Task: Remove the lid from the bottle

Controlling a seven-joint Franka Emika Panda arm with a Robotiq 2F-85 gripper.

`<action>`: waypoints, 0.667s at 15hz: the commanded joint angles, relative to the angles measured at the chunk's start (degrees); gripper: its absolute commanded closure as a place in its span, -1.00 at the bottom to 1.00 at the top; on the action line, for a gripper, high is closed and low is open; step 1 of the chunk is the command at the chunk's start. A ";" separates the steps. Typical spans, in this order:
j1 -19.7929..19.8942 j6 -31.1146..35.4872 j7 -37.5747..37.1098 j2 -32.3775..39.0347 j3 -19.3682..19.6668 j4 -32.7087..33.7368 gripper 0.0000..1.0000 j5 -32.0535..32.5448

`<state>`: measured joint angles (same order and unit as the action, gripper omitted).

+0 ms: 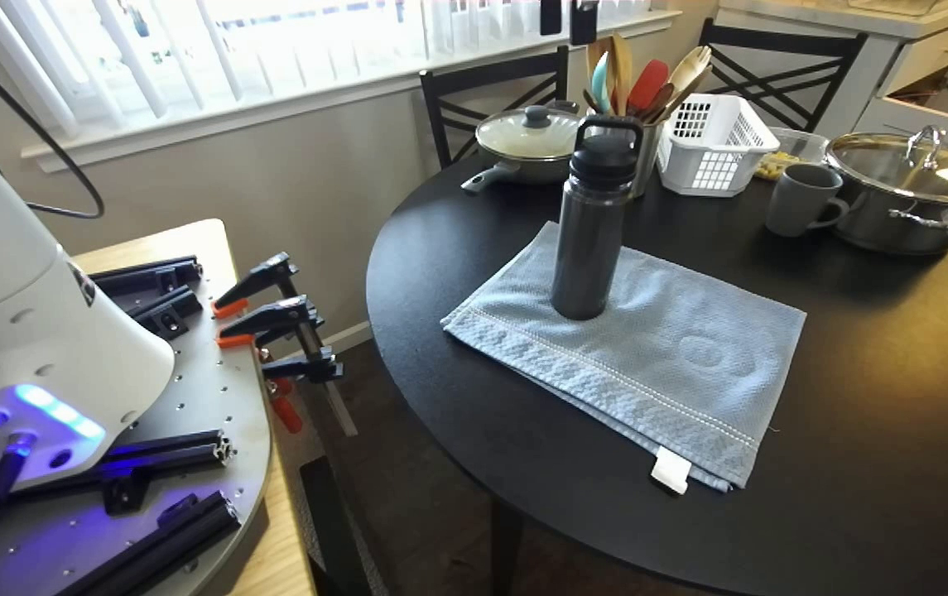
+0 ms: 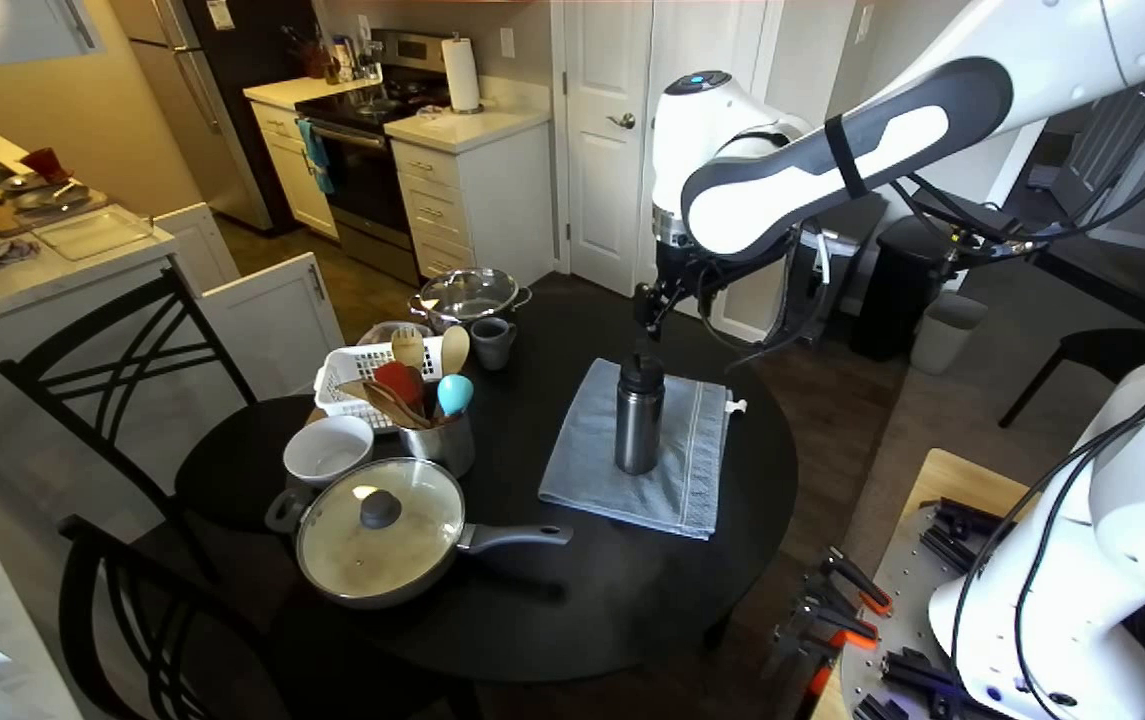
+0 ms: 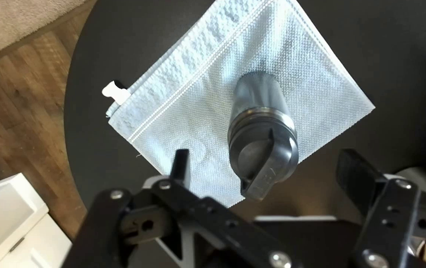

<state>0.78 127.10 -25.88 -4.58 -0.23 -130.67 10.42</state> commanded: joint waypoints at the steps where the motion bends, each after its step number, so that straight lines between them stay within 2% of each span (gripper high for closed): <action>1: 0.24 -0.22 0.08 0.03 -0.25 0.12 -1.00 -0.06; 5: 0.16 -0.24 0.07 0.03 -0.40 0.14 -1.00 -0.06; 10: 0.78 5.32 1.17 4.03 0.91 2.14 -1.00 -5.79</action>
<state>0.68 129.13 -25.87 -3.70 -0.21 -130.03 8.17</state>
